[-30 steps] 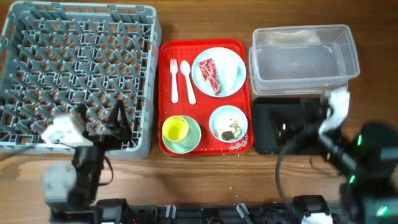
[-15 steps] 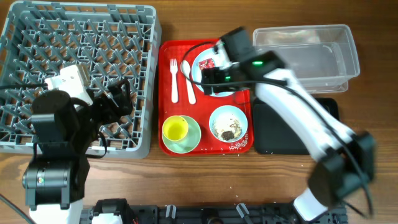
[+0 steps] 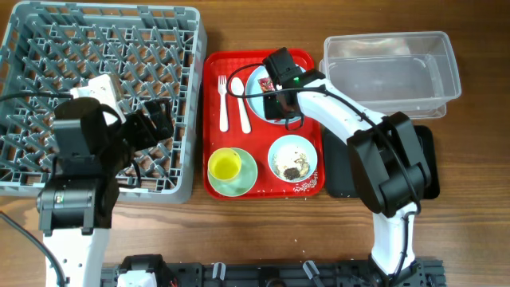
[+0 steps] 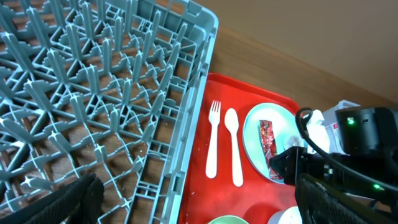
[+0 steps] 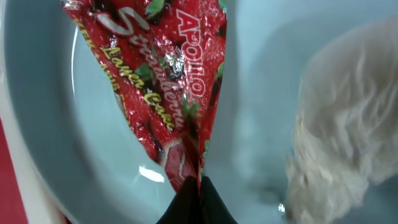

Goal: Sort waste into correct bins and load items into the dishwasher rack
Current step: 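Grasp the red wrapper with the right gripper and drop it in the clear bin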

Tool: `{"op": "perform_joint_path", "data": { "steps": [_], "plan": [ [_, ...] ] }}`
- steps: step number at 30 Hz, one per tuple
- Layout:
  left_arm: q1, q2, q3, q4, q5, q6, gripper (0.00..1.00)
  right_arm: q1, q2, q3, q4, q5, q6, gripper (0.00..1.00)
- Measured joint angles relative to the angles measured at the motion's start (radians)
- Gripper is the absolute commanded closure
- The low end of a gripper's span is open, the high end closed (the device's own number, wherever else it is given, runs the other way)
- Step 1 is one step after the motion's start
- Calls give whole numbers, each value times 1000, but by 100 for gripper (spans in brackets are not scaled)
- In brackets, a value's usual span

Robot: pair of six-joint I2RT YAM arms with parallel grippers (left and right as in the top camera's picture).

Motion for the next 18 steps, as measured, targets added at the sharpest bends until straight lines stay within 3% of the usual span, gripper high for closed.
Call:
{"op": "perform_joint_path", "data": {
  "steps": [3, 6, 10, 12, 14, 18],
  "plan": [
    [0, 20, 0, 0, 0, 0, 0, -15, -96, 0, -36, -8, 1, 96],
    [0, 39, 0, 0, 0, 0, 0, -78, -301, 9, -54, 5, 16, 96],
    [0, 63, 0, 0, 0, 0, 0, -287, -499, 52, -99, 36, 19, 96],
    [0, 76, 0, 0, 1, 0, 0, -387, -484, 49, -112, 54, 19, 77],
    [0, 80, 0, -2, 14, 0, 0, -419, -434, 39, -116, 55, 5, 51],
    [0, 82, 1, -50, 92, -3, 0, -424, -346, 6, -130, -19, -89, 48]
  ]
}}
